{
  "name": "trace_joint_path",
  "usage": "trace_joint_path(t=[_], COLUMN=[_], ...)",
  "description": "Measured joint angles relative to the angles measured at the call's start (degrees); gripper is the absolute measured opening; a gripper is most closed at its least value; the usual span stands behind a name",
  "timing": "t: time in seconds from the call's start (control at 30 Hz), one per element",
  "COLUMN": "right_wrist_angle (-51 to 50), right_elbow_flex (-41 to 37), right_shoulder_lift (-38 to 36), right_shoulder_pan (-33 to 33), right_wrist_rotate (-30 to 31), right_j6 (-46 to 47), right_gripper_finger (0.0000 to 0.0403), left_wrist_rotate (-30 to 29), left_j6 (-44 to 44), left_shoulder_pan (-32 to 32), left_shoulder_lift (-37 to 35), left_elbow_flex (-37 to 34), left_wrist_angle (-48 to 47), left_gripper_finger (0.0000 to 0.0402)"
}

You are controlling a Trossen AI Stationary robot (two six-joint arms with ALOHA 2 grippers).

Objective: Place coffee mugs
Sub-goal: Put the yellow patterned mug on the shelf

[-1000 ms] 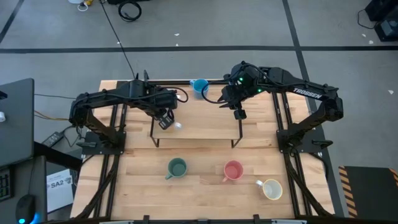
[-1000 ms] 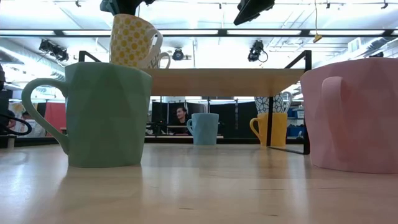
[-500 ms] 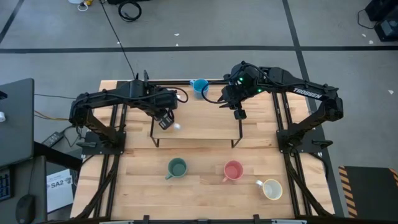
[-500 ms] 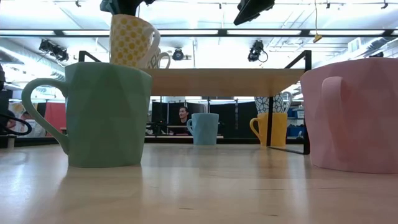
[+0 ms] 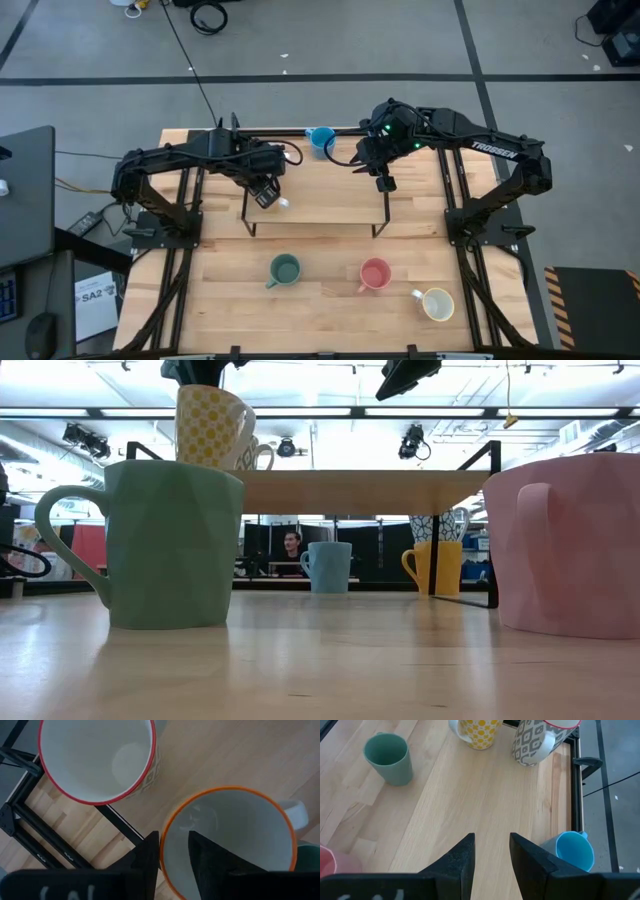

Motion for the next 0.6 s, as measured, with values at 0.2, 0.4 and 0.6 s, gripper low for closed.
trace_joint_path(t=[0.2, 0.4, 0.6], right_wrist_angle=[-0.02, -0.02, -0.02], right_elbow_flex=[0.0, 0.0, 0.0], right_shoulder_lift=[0.0, 0.0, 0.0], right_shoulder_pan=[0.0, 0.01, 0.02], right_wrist_rotate=[0.0, 0.0, 0.0], right_j6=[0.0, 0.0, 0.0], right_gripper_finger=[0.0128, 0.0128, 0.0128], left_wrist_rotate=[0.0, -0.17, -0.22], left_j6=[-0.02, -1.39, -1.42], left_shoulder_pan=[0.0, 0.11, 0.11], left_shoulder_lift=[0.0, 0.0, 0.0], left_elbow_flex=[0.0, 0.0, 0.0], left_wrist_angle=[0.0, 0.0, 0.0], left_gripper_finger=[0.0133, 0.0159, 0.0164])
